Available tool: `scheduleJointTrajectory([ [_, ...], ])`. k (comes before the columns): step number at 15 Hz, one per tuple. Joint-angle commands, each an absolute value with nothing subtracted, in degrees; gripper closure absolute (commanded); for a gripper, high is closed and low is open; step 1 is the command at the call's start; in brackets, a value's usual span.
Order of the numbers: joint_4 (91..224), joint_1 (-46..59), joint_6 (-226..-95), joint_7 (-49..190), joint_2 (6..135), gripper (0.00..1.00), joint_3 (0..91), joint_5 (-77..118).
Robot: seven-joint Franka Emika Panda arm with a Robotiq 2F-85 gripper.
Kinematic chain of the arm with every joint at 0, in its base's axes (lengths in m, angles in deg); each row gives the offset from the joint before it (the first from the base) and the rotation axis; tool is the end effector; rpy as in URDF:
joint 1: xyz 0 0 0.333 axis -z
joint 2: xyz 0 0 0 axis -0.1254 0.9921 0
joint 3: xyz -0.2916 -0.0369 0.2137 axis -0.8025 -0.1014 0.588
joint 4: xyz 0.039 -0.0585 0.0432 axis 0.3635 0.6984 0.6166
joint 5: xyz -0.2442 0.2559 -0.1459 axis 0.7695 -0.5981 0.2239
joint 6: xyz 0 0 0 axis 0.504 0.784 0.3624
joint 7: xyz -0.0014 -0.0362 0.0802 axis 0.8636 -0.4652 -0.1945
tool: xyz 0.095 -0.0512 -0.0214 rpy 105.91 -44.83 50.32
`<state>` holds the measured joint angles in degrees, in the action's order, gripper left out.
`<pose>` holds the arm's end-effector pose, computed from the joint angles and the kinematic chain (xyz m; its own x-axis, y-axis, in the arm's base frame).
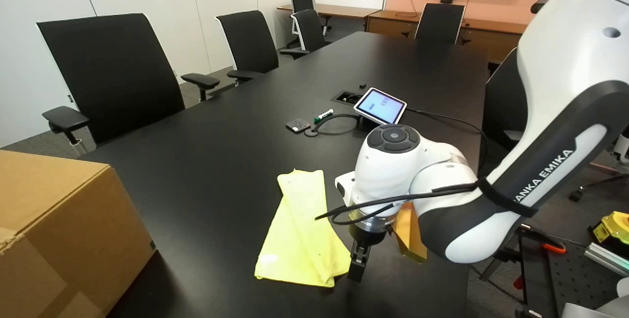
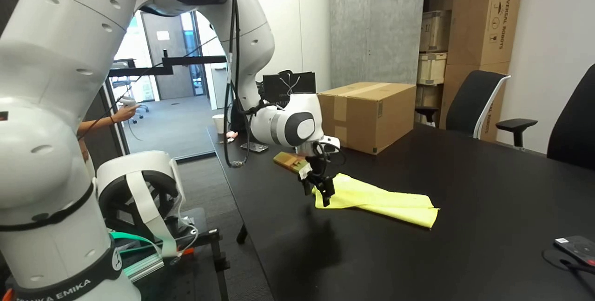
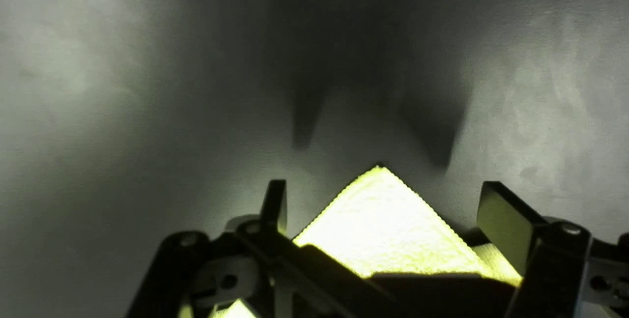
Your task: Fold the cloth
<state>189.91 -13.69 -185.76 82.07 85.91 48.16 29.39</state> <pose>0.5408 0.2002 0.1801 0.9658 0.2514 0.0636 0.2462 -0.9659 0.0801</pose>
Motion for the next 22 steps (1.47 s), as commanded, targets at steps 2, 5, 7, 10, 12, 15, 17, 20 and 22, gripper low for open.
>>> scheduleJointTrajectory([
  [2, 186.4, -13.0, -187.0, 79.4, 88.8, 0.00, 49.1, 29.1],
  [5, 185.4, -12.3, -187.1, 76.0, 90.2, 0.00, 50.1, 29.5],
  [7, 185.0, -11.5, -186.5, 73.4, 90.9, 0.00, 51.1, 29.3],
  [10, 184.4, -10.7, -186.5, 70.6, 91.8, 0.00, 51.4, 29.6],
  [12, 183.8, -10.9, -187.2, 70.0, 92.4, 0.00, 50.7, 30.0],
  [15, 182.9, -10.4, -187.1, 68.7, 92.7, 0.00, 50.7, 29.9],
  [17, 182.4, -9.9, -187.1, 68.3, 92.9, 0.00, 50.8, 29.7],
  [20, 182.0, -9.5, -187.0, 68.0, 93.1, 0.00, 50.8, 29.5],
  [22, 181.9, -9.3, -186.7, 67.9, 93.2, 0.26, 50.8, 29.5],
])
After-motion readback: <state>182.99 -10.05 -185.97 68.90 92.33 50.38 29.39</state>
